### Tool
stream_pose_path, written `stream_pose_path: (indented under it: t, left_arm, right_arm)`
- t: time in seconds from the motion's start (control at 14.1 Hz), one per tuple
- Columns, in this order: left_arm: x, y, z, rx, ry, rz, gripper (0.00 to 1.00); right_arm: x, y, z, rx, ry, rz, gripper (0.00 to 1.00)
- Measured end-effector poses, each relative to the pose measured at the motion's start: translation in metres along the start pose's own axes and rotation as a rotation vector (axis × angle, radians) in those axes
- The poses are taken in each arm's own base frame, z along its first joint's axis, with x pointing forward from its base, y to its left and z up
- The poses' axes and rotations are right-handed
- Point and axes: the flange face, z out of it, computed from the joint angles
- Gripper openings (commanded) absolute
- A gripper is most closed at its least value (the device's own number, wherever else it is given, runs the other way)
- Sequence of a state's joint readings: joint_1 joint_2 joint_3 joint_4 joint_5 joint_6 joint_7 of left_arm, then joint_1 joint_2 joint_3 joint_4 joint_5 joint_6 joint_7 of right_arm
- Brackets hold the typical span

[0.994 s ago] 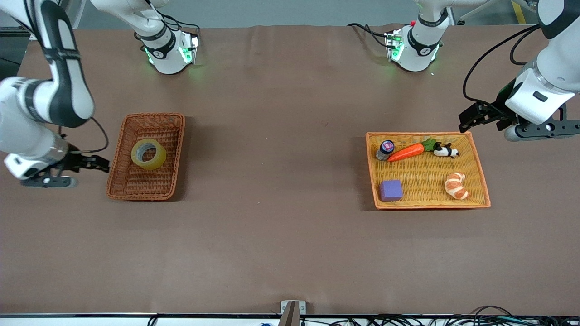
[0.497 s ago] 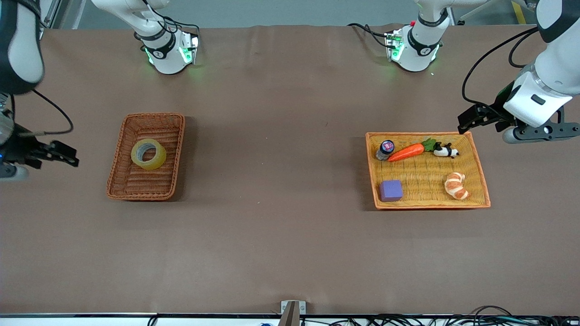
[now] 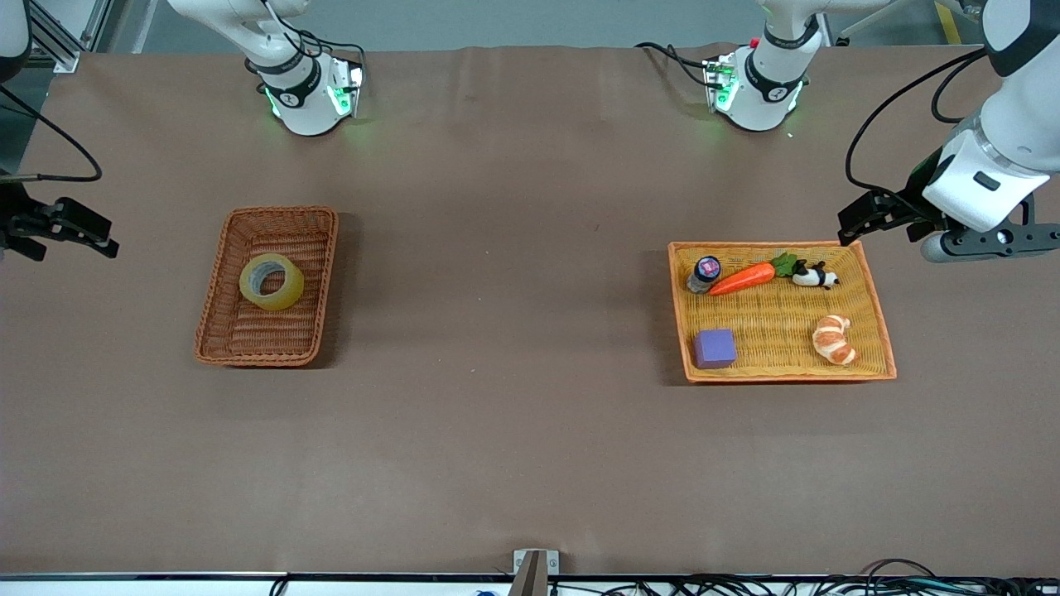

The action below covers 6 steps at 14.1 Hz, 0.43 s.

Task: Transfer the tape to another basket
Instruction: 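Release the tape and retract the right gripper from the basket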

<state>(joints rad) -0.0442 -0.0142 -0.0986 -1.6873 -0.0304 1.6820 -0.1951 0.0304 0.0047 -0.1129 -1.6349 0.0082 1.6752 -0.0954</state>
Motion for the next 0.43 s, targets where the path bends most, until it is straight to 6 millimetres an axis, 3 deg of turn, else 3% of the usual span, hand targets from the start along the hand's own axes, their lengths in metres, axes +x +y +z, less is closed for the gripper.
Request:
stream_pose_path:
  t: [0.43]
  left_arm:
    - [-0.0014,-0.0020,-0.0024,0.006,-0.012,0.059,1.00]
  right_arm:
    - [-0.0017,-0.0089,-0.0039,0.001,0.002,0.031,1.00]
